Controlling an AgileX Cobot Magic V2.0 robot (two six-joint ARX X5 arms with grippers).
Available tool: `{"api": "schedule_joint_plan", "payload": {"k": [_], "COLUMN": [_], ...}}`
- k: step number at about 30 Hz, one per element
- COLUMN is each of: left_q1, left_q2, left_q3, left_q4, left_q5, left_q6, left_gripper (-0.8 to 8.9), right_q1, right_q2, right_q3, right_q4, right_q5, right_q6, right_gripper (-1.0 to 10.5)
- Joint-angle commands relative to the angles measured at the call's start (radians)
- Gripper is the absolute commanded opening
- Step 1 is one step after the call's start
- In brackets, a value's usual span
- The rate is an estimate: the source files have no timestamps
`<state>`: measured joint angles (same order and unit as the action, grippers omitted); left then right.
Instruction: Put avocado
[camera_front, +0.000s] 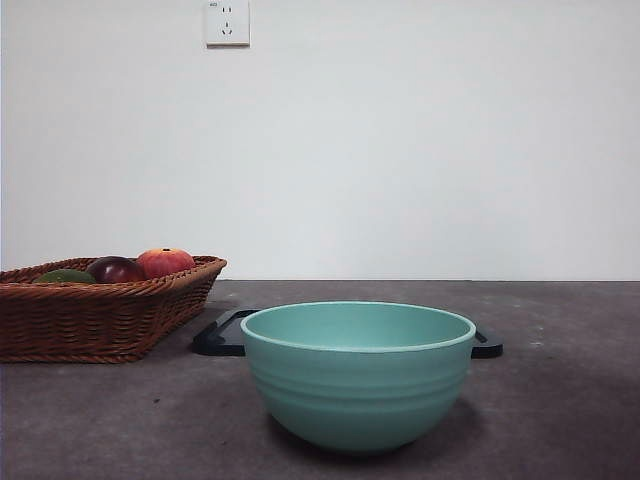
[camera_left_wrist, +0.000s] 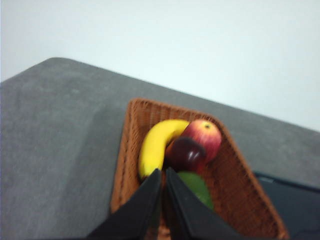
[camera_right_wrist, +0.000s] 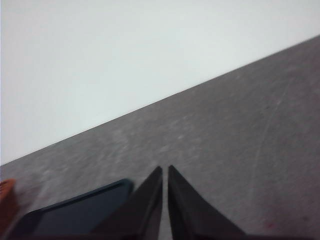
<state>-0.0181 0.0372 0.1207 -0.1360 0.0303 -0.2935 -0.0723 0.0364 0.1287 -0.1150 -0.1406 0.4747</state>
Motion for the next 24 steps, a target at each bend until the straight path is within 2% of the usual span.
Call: {"api": "schedule_joint_plan", "payload": {"k": [1, 7, 12, 20, 24], "left_q1": [-0.004, -0.005, -0.010, -0.038, -0.068], "left_q2": [0.042, 0.177, 0.312, 0.524, 0.596], "left_q3": [0.061, 0.232, 0.407, 0.653, 0.732], "left_q4": [-0.016, -0.064, -0.122, -0.323, -0.377], "left_q5": [0.005, 0.005, 0.026, 0.223, 0.320], "left_q6": [-0.032, -0.038, -0.022, 0.076, 0.096], "left_gripper": [0.17, 0.17, 0.17, 0.17, 0.17], "right_q1": [0.009, 0.018, 0.018, 0.022, 0.064], "right_q2": [0.034, 0.143, 0.253, 0.423, 0.489], "right_q3": [0.078, 0.266, 0.413, 0.617, 0.695], "right_q4": [-0.064, -0.196, -0.315, -0.494, -0.533], "right_q5": [-0.039, -0.124, -0.159, -0.233, -0.256], "right_q6": [0.039, -0.022, -0.080, -0.203, -0.251], "right_gripper": [0.1, 0.1, 0.1, 0.1, 0.1]}}
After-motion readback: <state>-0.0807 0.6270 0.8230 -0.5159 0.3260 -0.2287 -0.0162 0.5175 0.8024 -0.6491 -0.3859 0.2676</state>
